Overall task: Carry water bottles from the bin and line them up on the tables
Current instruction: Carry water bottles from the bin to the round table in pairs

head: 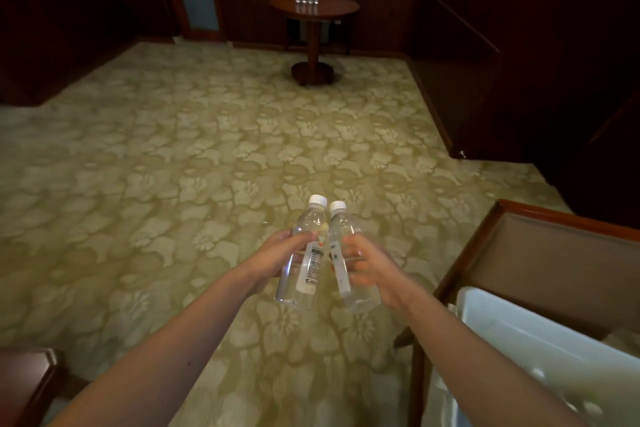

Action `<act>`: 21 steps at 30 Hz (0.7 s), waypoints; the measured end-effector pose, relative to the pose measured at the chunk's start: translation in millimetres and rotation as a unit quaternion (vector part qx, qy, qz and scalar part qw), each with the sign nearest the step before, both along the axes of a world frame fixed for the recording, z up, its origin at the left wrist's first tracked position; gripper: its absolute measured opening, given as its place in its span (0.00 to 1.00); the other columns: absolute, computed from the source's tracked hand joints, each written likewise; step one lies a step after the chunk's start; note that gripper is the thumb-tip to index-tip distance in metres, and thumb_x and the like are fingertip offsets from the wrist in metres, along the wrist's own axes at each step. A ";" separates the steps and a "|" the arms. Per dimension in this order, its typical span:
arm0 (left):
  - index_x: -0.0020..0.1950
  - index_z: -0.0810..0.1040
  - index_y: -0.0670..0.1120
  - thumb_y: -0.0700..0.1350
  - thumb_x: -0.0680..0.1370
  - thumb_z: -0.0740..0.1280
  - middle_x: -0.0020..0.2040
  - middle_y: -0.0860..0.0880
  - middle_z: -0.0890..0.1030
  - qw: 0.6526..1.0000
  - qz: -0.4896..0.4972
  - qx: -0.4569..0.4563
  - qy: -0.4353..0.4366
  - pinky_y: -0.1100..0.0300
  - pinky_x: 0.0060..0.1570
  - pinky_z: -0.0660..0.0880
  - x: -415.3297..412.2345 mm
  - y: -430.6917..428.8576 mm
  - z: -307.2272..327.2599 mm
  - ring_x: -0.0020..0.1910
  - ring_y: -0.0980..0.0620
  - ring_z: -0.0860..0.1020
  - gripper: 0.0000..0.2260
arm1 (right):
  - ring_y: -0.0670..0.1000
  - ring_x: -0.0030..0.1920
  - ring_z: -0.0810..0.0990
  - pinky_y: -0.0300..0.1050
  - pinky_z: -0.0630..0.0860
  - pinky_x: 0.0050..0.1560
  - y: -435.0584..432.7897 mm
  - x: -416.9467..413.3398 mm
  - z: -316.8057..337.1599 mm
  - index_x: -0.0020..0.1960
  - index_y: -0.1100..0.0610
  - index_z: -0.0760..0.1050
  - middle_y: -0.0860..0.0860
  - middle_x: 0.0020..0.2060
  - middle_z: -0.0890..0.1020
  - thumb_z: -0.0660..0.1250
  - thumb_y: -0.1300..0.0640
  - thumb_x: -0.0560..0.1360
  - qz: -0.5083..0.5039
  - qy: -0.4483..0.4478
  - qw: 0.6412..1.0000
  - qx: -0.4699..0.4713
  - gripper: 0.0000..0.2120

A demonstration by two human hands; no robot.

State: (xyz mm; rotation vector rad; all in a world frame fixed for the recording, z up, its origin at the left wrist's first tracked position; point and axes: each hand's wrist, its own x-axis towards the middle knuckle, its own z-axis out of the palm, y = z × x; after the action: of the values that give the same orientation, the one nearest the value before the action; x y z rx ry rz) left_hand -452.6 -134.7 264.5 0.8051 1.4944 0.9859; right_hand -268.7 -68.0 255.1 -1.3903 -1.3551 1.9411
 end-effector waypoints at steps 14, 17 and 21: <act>0.66 0.74 0.40 0.60 0.64 0.79 0.56 0.41 0.84 0.997 0.011 0.002 -0.081 0.41 0.61 0.76 -62.3 92.4 -17.2 0.55 0.42 0.83 0.38 | 0.58 0.45 0.87 0.54 0.84 0.45 104.7 -67.6 -11.3 0.62 0.56 0.70 0.57 0.47 0.86 0.78 0.53 0.70 0.010 0.028 1.000 -0.003 0.25; 0.69 0.69 0.38 0.55 0.64 0.81 0.56 0.40 0.83 0.993 0.061 0.018 -0.103 0.43 0.54 0.80 -76.9 146.0 -20.2 0.52 0.41 0.84 0.42 | 0.57 0.47 0.86 0.57 0.83 0.50 165.3 -79.5 -16.2 0.61 0.56 0.73 0.55 0.49 0.86 0.78 0.50 0.68 0.017 0.023 0.999 0.018 0.26; 0.69 0.65 0.42 0.50 0.66 0.79 0.55 0.38 0.82 0.984 0.132 0.027 -0.120 0.45 0.46 0.82 -89.9 221.3 -4.1 0.46 0.40 0.84 0.37 | 0.55 0.53 0.83 0.52 0.80 0.58 250.6 -93.5 -3.7 0.57 0.56 0.79 0.53 0.51 0.86 0.76 0.49 0.70 0.032 0.026 0.998 0.042 0.19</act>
State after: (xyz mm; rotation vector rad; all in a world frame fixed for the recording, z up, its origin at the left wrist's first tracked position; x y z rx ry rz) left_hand -542.5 86.6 260.4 0.5115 1.3900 1.2779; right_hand -362.2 182.6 251.4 -1.2627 -1.4560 1.9245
